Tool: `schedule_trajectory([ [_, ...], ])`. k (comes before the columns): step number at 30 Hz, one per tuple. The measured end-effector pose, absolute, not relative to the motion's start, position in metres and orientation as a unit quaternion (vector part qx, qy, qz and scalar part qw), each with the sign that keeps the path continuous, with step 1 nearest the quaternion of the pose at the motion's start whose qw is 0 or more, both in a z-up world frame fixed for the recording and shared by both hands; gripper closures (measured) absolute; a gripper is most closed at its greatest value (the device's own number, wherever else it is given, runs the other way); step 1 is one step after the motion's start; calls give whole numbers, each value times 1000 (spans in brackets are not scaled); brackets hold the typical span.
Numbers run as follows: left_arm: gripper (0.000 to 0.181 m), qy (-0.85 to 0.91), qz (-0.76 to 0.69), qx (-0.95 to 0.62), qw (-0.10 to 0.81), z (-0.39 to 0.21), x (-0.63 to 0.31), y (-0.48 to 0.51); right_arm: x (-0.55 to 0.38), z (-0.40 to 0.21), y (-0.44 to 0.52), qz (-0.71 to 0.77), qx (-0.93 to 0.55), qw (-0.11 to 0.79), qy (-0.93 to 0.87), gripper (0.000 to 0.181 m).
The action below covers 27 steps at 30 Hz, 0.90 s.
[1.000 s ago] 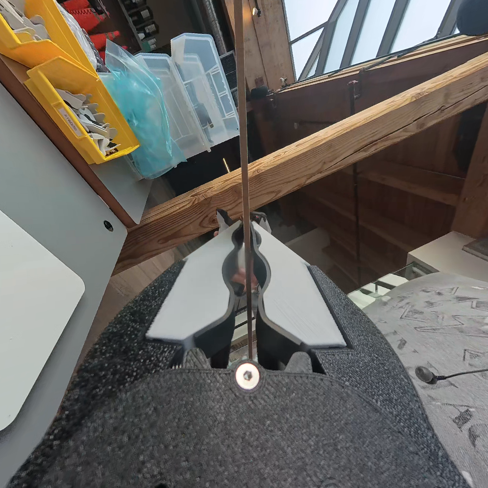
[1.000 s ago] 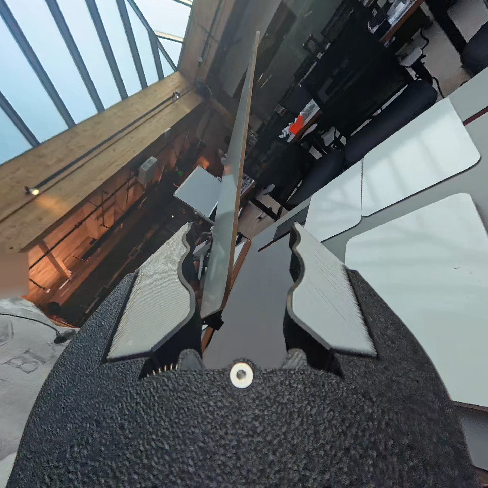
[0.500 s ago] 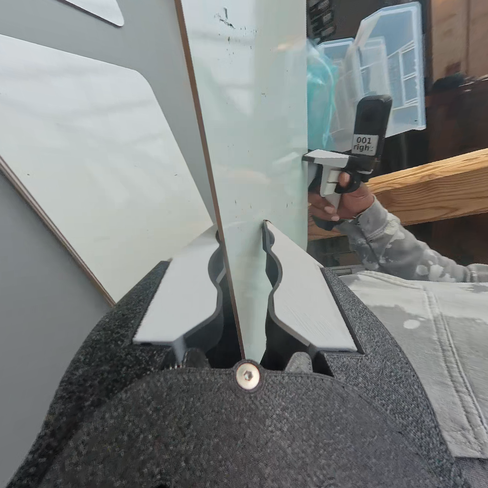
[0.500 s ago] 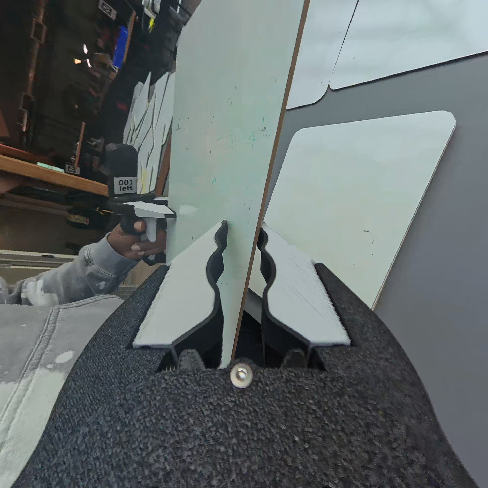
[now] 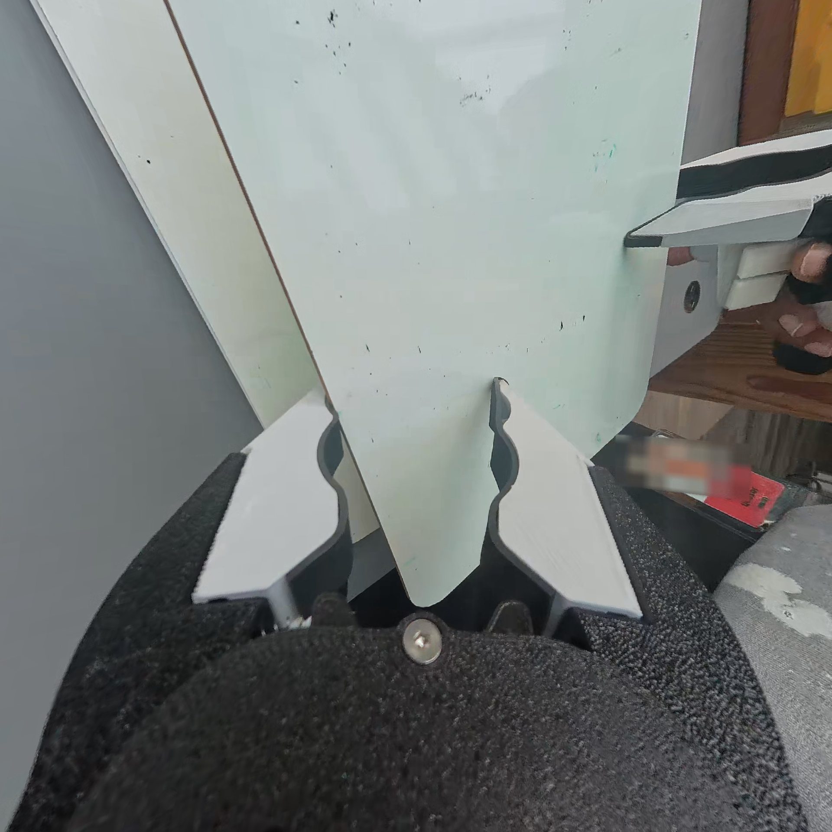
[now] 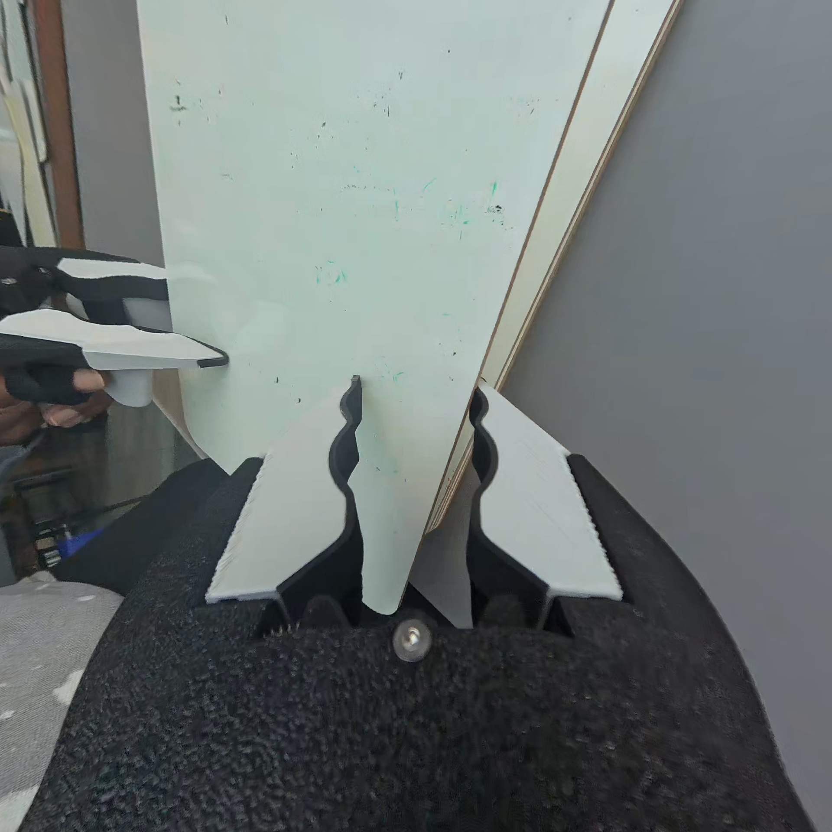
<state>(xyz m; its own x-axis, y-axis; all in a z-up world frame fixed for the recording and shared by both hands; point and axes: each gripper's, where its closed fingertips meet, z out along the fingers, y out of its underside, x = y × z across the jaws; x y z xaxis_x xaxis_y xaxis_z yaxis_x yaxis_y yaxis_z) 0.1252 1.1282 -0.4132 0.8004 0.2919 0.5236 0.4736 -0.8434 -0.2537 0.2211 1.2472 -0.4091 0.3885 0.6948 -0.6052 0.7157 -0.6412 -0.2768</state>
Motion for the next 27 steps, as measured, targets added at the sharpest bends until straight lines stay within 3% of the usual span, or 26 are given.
schedule_trajectory([
  [10, 116, -167, -232, -953, 98, -453, 101, 1112, 203, -438, 1234, -236, 863, -8, 446, 121],
  [23, 113, -189, -225, -954, 54, -453, 102, 1108, 204, -446, 1235, -218, 878, 36, 425, 111],
  [27, 113, -194, -224, -951, 91, -447, 98, 1109, 202, -438, 1242, -225, 881, 27, 416, 108],
])
